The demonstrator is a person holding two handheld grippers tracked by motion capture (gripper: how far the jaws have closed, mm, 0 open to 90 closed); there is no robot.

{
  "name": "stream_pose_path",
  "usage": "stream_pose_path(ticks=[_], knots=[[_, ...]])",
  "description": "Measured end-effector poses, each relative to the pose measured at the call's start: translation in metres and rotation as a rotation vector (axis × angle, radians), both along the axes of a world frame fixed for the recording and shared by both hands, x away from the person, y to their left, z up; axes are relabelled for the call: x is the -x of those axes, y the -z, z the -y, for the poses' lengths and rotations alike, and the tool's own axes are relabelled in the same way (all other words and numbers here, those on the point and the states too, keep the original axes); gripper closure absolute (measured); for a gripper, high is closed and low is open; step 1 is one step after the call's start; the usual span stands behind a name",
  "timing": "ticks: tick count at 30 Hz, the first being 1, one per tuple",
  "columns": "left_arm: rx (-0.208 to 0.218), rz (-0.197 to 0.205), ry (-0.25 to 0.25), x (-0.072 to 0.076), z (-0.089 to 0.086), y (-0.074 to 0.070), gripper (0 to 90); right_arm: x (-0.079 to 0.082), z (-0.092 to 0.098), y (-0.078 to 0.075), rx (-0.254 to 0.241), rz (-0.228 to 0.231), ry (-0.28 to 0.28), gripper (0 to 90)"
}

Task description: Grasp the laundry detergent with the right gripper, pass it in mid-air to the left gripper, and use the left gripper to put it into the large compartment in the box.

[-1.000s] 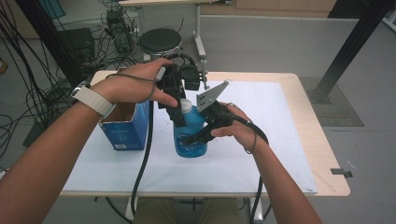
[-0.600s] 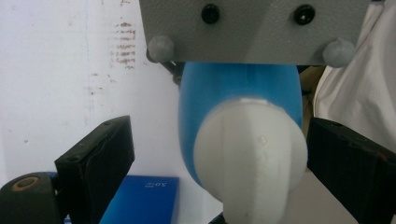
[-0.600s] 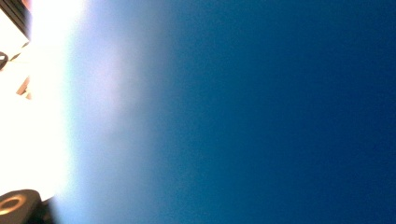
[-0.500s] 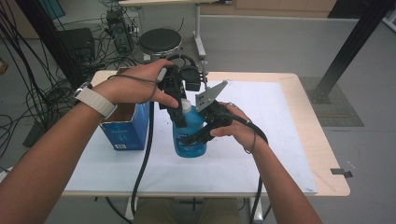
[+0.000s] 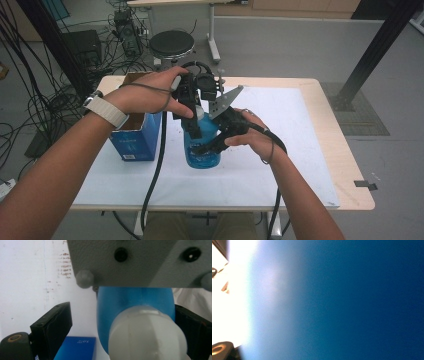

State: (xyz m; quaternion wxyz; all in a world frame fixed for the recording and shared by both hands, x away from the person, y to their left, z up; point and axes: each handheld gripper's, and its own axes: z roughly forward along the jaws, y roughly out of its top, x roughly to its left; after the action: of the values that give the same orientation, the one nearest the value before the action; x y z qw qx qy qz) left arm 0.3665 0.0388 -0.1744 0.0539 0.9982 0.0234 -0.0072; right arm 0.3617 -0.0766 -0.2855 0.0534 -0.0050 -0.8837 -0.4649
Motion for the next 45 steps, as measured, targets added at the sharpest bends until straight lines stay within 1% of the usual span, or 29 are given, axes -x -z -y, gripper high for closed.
stream_pose_path(ticks=[2, 4, 8, 9, 12, 18, 21, 22, 25, 26, 27, 28, 29, 30, 34, 37, 39, 41, 45], knots=[[-0.002, -0.001, 0.004, -0.0001, 0.0007, 0.0012, 9.9, -0.0002, -0.0002, -0.0002, -0.004, 0.007, 0.000, 43.0], [-0.002, -0.002, 0.007, 0.0000, 0.0014, 0.0023, 10.1, 0.0006, -0.0005, -0.0009, -0.001, 0.003, 0.000, 42.9], [0.003, -0.003, 0.013, 0.0007, 0.0025, 0.0039, 10.9, 0.0003, -0.0007, -0.0025, -0.004, 0.016, 0.001, 42.9], [0.003, -0.005, 0.012, 0.0010, 0.0025, 0.0042, 11.1, 0.0008, -0.0005, -0.0033, -0.006, 0.007, -0.001, 43.0], [0.010, -0.006, 0.019, 0.0016, 0.0025, 0.0048, 14.1, 0.0008, -0.0001, -0.0044, -0.009, 0.005, -0.001, 42.9], [0.016, -0.010, 0.019, 0.0022, 0.0021, 0.0050, 14.5, 0.0014, -0.0010, -0.0048, -0.006, 0.008, -0.001, 42.9], [0.018, -0.009, 0.022, 0.0024, 0.0018, 0.0048, 14.7, -0.0005, -0.0017, -0.0041, -0.014, 0.032, -0.016, 43.0], [0.023, -0.010, 0.018, 0.0028, 0.0016, 0.0049, 14.9, 0.0009, -0.0017, -0.0050, -0.007, 0.016, -0.008, 43.0], [0.026, -0.009, 0.021, 0.0031, 0.0011, 0.0050, 15.2, 0.0016, -0.0019, -0.0055, -0.001, 0.005, -0.001, 43.0], [0.028, -0.008, 0.024, 0.0031, 0.0010, 0.0052, 16.0, -0.0002, -0.0023, -0.0046, -0.010, 0.030, -0.015, 43.0], [0.031, -0.006, 0.024, 0.0036, 0.0009, 0.0053, 16.7, -0.0003, -0.0024, -0.0046, -0.010, 0.032, -0.016, 43.0], [0.029, -0.007, 0.024, 0.0039, 0.0009, 0.0052, 17.9, 0.0003, -0.0025, -0.0048, -0.009, 0.022, -0.012, 43.0], [0.029, -0.006, 0.026, 0.0040, 0.0008, 0.0052, 18.5, -0.0001, -0.0026, -0.0044, -0.014, 0.029, -0.016, 43.0], [0.028, -0.006, 0.027, 0.0040, 0.0008, 0.0051, 18.7, 0.0017, -0.0023, -0.0055, -0.004, 0.004, -0.004, 43.0], [0.027, -0.003, 0.035, 0.0043, 0.0009, 0.0049, 21.5, 0.0015, -0.0022, -0.0057, -0.005, 0.003, -0.004, 43.0], [0.028, -0.008, 0.033, 0.0046, 0.0009, 0.0055, 24.2, 0.0014, -0.0024, -0.0055, -0.006, 0.003, -0.005, 43.0], [0.023, -0.012, 0.042, 0.0045, 0.0011, 0.0059, 27.2, 0.0013, -0.0023, -0.0056, -0.003, 0.002, -0.005, 43.0], [0.024, -0.013, 0.042, 0.0047, 0.0011, 0.0066, 28.0, 0.0013, -0.0026, -0.0053, -0.002, 0.004, -0.006, 43.0], [0.020, -0.029, 0.043, 0.0045, 0.0008, 0.0079, 30.3, 0.0010, -0.0031, -0.0044, -0.002, 0.006, -0.007, 43.0]])
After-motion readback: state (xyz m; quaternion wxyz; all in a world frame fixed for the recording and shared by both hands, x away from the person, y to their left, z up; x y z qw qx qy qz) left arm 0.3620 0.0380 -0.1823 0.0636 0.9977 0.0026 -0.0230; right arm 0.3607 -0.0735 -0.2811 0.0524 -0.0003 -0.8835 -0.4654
